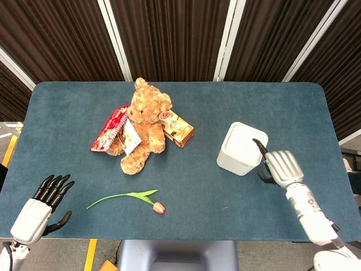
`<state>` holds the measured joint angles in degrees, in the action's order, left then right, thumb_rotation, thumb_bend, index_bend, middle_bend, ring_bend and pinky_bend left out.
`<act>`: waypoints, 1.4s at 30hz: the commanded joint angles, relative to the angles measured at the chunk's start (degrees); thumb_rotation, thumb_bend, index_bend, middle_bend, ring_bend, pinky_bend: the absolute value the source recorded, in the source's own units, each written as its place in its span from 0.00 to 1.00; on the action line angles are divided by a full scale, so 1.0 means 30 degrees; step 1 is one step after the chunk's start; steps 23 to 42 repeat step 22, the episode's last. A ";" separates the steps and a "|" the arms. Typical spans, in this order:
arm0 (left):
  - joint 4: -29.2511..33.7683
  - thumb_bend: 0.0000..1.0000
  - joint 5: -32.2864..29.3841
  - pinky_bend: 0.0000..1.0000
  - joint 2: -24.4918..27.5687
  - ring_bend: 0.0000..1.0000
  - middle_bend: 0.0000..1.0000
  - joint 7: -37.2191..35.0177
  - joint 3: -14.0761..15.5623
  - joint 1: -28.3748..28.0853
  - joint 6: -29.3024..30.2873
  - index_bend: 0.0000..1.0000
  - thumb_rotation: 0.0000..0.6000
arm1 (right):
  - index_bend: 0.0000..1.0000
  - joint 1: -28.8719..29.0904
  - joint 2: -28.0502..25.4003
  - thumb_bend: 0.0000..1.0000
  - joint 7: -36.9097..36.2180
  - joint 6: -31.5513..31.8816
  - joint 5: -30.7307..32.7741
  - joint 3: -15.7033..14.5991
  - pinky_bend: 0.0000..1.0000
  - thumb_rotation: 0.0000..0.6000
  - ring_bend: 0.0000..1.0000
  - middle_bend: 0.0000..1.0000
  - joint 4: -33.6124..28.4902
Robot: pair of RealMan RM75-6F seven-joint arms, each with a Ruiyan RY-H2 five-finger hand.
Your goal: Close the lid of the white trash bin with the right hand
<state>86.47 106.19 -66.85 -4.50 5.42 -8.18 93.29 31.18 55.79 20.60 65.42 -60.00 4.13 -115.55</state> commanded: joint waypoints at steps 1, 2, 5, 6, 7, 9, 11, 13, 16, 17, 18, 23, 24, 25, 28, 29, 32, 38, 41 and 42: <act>-0.0126 0.40 0.0079 0.00 -0.0080 0.00 0.00 -0.0009 0.0016 0.0019 0.0043 0.00 1.00 | 0.01 -0.3130 0.0208 0.48 -0.2206 0.3478 -0.5842 -0.1777 0.56 1.00 0.47 0.51 0.0697; -0.0152 0.40 0.0136 0.00 -0.0118 0.00 0.00 -0.0002 0.0011 0.0017 0.0086 0.00 1.00 | 0.00 -0.3698 0.0161 0.48 -0.1991 0.3780 -0.6743 -0.2493 0.46 1.00 0.34 0.39 0.0897; -0.0252 0.40 0.0328 0.00 -0.0216 0.00 0.00 0.0029 -0.0005 0.0035 0.0289 0.00 1.00 | 0.00 -0.5357 0.0881 0.47 -0.2106 0.5337 -0.9056 -0.3854 0.11 1.00 0.03 0.06 0.2251; -0.0288 0.40 0.0398 0.00 -0.0242 0.00 0.00 0.0029 -0.0003 0.0047 0.0368 0.00 1.00 | 0.00 -0.5929 0.1403 0.47 -0.2426 0.6050 -0.9796 -0.4141 0.04 1.00 0.00 0.01 0.3058; -0.0322 0.40 0.0459 0.00 -0.0270 0.00 0.00 0.0005 0.0006 0.0065 0.0445 0.00 1.00 | 0.00 -0.6484 0.2076 0.46 -0.2871 0.6844 -1.0554 -0.4340 0.01 1.00 0.00 0.00 0.4158; -0.0403 0.40 0.0610 0.00 -0.0327 0.00 0.00 -0.0074 0.0070 0.0078 0.0527 0.00 1.00 | 0.00 -0.7963 0.4104 0.45 -0.3287 0.8400 -1.0719 -0.4383 0.00 1.00 0.00 0.00 0.7033; -0.0538 0.40 0.0772 0.00 -0.0360 0.00 0.00 -0.0127 0.0115 0.0083 0.0635 0.00 1.00 | 0.00 -0.7784 0.4320 0.43 -0.2869 0.7839 -1.1416 -0.4647 0.00 1.00 0.00 0.00 0.7661; -0.0604 0.40 0.0696 0.00 -0.0391 0.00 0.00 -0.0159 0.0131 0.0087 0.0559 0.00 1.00 | 0.00 -0.7933 0.4698 0.43 -0.2816 0.8032 -1.1346 -0.4268 0.00 1.00 0.00 0.00 0.8118; -0.0667 0.40 0.0606 0.00 -0.0419 0.00 0.00 -0.0148 0.0073 0.0103 0.0595 0.00 1.00 | 0.00 -0.8036 0.4693 0.43 -0.2500 0.7506 -1.1241 -0.4326 0.00 1.00 0.00 0.00 0.7926; -0.0620 0.40 0.0585 0.00 -0.0384 0.00 0.00 -0.0207 0.0060 0.0094 0.0607 0.00 1.00 | 0.00 -0.8050 0.4674 0.43 -0.2475 0.7418 -1.1258 -0.4309 0.00 1.00 0.00 0.00 0.7847; -0.0599 0.40 0.0550 0.00 -0.0363 0.00 0.00 -0.0218 0.0034 0.0091 0.0617 0.00 1.00 | 0.00 -0.8068 0.4650 0.43 -0.2390 0.7338 -1.1259 -0.4284 0.00 1.00 0.00 0.00 0.7817; -0.0600 0.40 0.0423 0.00 -0.0276 0.00 0.00 -0.0299 0.0018 0.0114 0.0610 0.00 1.00 | 0.00 -0.8135 0.4601 0.43 -0.2233 0.7022 -1.1037 -0.3994 0.00 1.00 0.00 0.00 0.7684; -0.0600 0.40 0.0423 0.00 -0.0276 0.00 0.00 -0.0299 0.0018 0.0114 0.0610 0.00 1.00 | 0.00 -0.8135 0.4601 0.43 -0.2233 0.7022 -1.1037 -0.3994 0.00 1.00 0.00 0.00 0.7684; -0.0600 0.40 0.0423 0.00 -0.0276 0.00 0.00 -0.0299 0.0018 0.0114 0.0610 0.00 1.00 | 0.00 -0.8135 0.4601 0.43 -0.2233 0.7022 -1.1037 -0.3994 0.00 1.00 0.00 0.00 0.7684; -0.0600 0.40 0.0423 0.00 -0.0276 0.00 0.00 -0.0299 0.0018 0.0114 0.0610 0.00 1.00 | 0.00 -0.8135 0.4601 0.43 -0.2233 0.7022 -1.1037 -0.3994 0.00 1.00 0.00 0.00 0.7684; -0.0600 0.40 0.0423 0.00 -0.0276 0.00 0.00 -0.0299 0.0018 0.0114 0.0610 0.00 1.00 | 0.00 -0.8135 0.4601 0.43 -0.2233 0.7022 -1.1037 -0.3994 0.00 1.00 0.00 0.00 0.7684; -0.0600 0.40 0.0423 0.00 -0.0276 0.00 0.00 -0.0299 0.0018 0.0114 0.0610 0.00 1.00 | 0.00 -0.8135 0.4601 0.43 -0.2233 0.7022 -1.1037 -0.3994 0.00 1.00 0.00 0.00 0.7684; -0.0600 0.40 0.0423 0.00 -0.0276 0.00 0.00 -0.0299 0.0018 0.0114 0.0610 0.00 1.00 | 0.00 -0.8135 0.4601 0.43 -0.2233 0.7022 -1.1037 -0.3994 0.00 1.00 0.00 0.00 0.7684; -0.0600 0.40 0.0423 0.00 -0.0276 0.00 0.00 -0.0299 0.0018 0.0114 0.0610 0.00 1.00 | 0.00 -0.8135 0.4601 0.43 -0.2233 0.7022 -1.1037 -0.3994 0.00 1.00 0.00 0.00 0.7684; -0.0600 0.40 0.0423 0.00 -0.0276 0.00 0.00 -0.0299 0.0018 0.0114 0.0610 0.00 1.00 | 0.00 -0.8135 0.4601 0.43 -0.2233 0.7022 -1.1037 -0.3994 0.00 1.00 0.00 0.00 0.7684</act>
